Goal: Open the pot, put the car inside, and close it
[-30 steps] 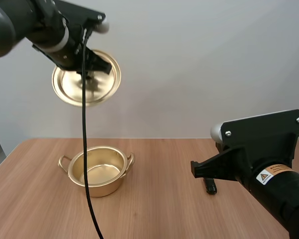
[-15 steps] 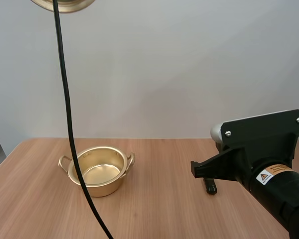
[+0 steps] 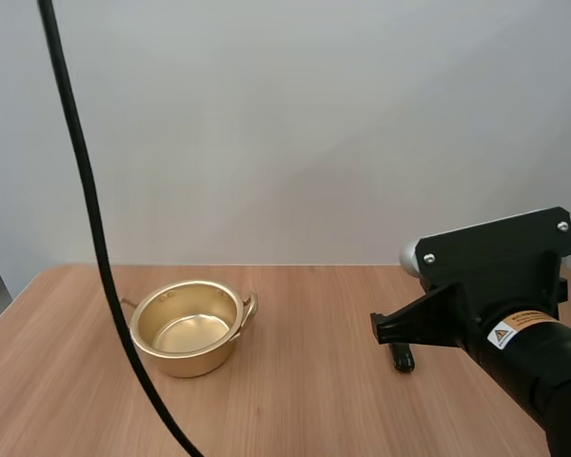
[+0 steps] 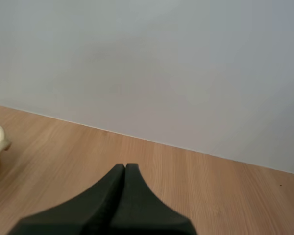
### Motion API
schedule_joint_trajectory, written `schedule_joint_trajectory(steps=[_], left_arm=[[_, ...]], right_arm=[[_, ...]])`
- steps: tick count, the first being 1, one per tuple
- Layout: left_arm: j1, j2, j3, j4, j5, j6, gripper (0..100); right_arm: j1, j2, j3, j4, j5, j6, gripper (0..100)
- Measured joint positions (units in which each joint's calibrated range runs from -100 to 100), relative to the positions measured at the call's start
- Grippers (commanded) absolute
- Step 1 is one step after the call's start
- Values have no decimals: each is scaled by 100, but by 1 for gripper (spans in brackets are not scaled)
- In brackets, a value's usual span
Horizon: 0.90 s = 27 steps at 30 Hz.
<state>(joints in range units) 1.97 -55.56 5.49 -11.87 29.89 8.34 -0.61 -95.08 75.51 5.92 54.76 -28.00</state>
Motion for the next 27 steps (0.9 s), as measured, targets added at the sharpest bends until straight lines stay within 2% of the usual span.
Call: schedule_joint_trajectory(steps=[7,14,22,27], left_arm=[[0,-131,0,-79,0,0,0],[0,-213,0,-120,0,0,0],[0,-241,0,-120,128,38,0],[0,-241,0,-90,185,178,0]], right_arm=[[-79,742,-188,-74,-299,-315,0],[-308,1907,-1118,284,-240,-352,0],[-313,3416,-2611,804,1514,-487,0],[-313,4371,-3118,757,2789,-720,0]])
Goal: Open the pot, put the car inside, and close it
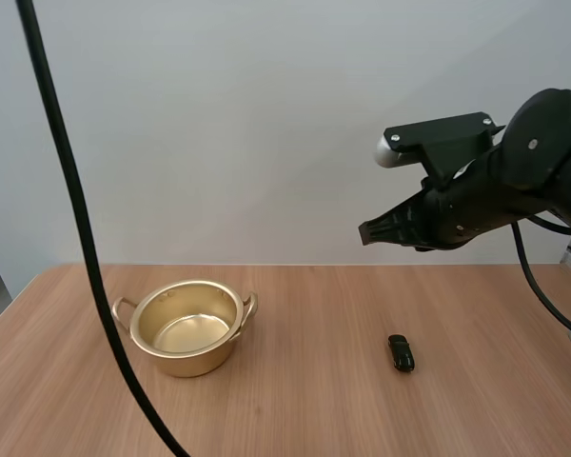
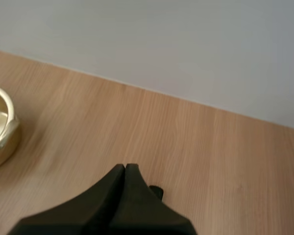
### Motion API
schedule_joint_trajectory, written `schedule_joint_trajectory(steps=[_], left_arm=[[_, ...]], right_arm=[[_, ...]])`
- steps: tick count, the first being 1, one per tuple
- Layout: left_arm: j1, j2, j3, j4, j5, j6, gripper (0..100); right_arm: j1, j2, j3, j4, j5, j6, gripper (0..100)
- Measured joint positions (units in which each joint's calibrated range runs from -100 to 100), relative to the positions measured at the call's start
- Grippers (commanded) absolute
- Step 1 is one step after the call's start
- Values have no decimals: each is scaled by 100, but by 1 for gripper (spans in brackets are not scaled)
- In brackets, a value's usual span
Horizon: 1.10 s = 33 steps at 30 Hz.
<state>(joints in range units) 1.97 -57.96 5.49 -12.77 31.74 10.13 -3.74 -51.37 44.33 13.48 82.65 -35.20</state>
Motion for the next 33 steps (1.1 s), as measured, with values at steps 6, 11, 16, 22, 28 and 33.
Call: schedule_joint_trajectory(steps=[6,11,16,22,28,33], left_arm=[[0,0,0,0,-61,72,0],[0,11,0,0,-404,72,0],[0,21,0,0,-438,91,0],[0,39,0,0,-520,104,0],[0,89,0,0,-538,104,0],[0,105,0,-13,-592,104,0]], right_arm=[[0,883,-6,-299,574,-29,0],[0,2128,-6,-718,594,80,0],[0,2959,-6,-926,315,80,0],[0,3438,7,-971,311,80,0],[0,3501,7,-971,-74,90,55],[0,3501,7,-971,-433,89,62]])
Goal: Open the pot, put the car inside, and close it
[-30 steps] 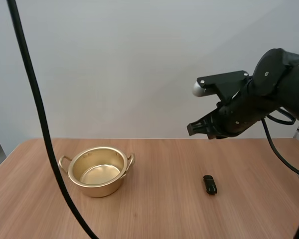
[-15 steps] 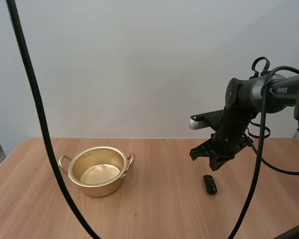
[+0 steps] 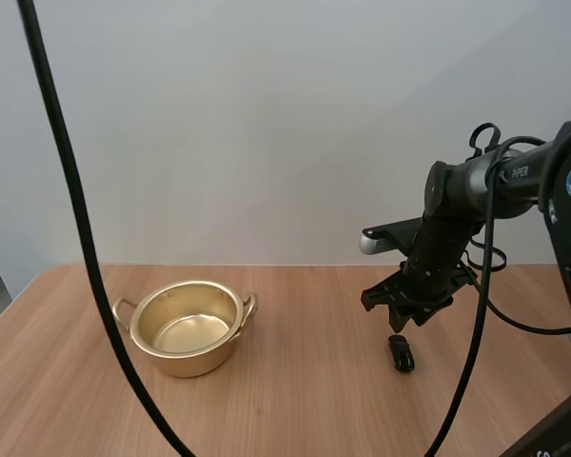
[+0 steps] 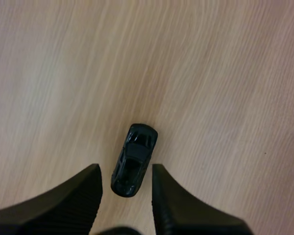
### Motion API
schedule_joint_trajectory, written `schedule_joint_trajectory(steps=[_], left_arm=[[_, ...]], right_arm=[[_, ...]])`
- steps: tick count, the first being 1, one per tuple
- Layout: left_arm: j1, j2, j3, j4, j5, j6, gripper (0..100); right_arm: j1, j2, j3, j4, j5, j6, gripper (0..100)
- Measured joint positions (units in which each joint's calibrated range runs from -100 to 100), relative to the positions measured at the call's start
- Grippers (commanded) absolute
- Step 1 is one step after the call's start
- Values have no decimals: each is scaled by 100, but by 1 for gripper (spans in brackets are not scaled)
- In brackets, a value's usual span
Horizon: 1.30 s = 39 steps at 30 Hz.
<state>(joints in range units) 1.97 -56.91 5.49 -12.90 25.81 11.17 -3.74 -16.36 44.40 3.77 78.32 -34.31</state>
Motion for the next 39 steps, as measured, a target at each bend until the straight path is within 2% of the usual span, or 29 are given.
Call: schedule_joint_trajectory(steps=[6,10,28,33,35,36,38,39], left_arm=[[0,82,0,0,-55,0,0],[0,82,0,-12,-101,0,0],[0,102,0,-12,-141,12,0],[0,114,0,-12,-185,12,0],[0,142,0,-12,-185,12,0],[0,135,0,-12,-185,47,0],[0,145,0,-12,-170,50,0],[0,145,0,-12,-170,50,0]], right_arm=[[0,230,0,11,-13,0,63],[0,547,69,36,10,0,70],[0,1284,454,27,-1333,0,70],[0,1328,469,27,-1660,0,66],[0,1328,469,27,-1764,-17,62],[0,1328,469,27,-1807,-29,57],[0,1328,469,27,-1887,-29,36],[0,1328,469,27,-1906,-29,19]])
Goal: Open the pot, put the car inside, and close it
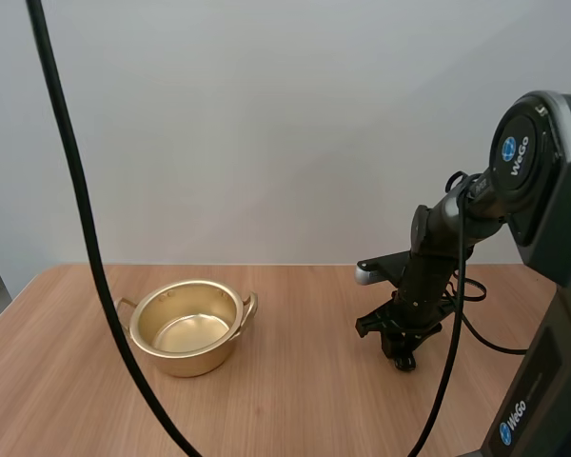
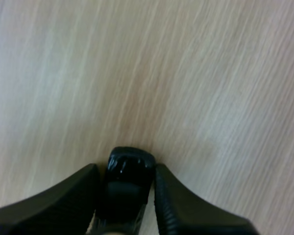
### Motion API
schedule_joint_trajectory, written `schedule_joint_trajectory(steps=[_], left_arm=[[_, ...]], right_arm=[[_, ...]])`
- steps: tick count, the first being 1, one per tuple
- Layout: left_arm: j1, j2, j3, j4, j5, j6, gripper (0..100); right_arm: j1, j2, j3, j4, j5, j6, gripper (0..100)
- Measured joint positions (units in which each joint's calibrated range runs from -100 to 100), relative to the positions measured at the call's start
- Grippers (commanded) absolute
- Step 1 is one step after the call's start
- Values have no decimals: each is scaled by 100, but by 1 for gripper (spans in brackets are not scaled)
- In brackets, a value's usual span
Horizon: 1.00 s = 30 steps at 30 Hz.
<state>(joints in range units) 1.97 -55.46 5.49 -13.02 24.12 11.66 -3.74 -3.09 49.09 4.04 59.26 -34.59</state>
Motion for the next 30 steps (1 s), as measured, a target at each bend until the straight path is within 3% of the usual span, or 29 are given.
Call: schedule_joint_trajectory(steps=[1,15,24,30], left_arm=[[0,0,0,0,0,0,0],[0,0,0,0,0,43,0],[0,0,0,0,0,43,0],[0,0,0,0,98,43,0]], right_arm=[[0,0,0,0,0,0,0],[0,-230,0,56,-262,-14,0],[0,-1337,-411,133,-552,-49,0],[0,-2327,-1289,715,-233,-447,0]])
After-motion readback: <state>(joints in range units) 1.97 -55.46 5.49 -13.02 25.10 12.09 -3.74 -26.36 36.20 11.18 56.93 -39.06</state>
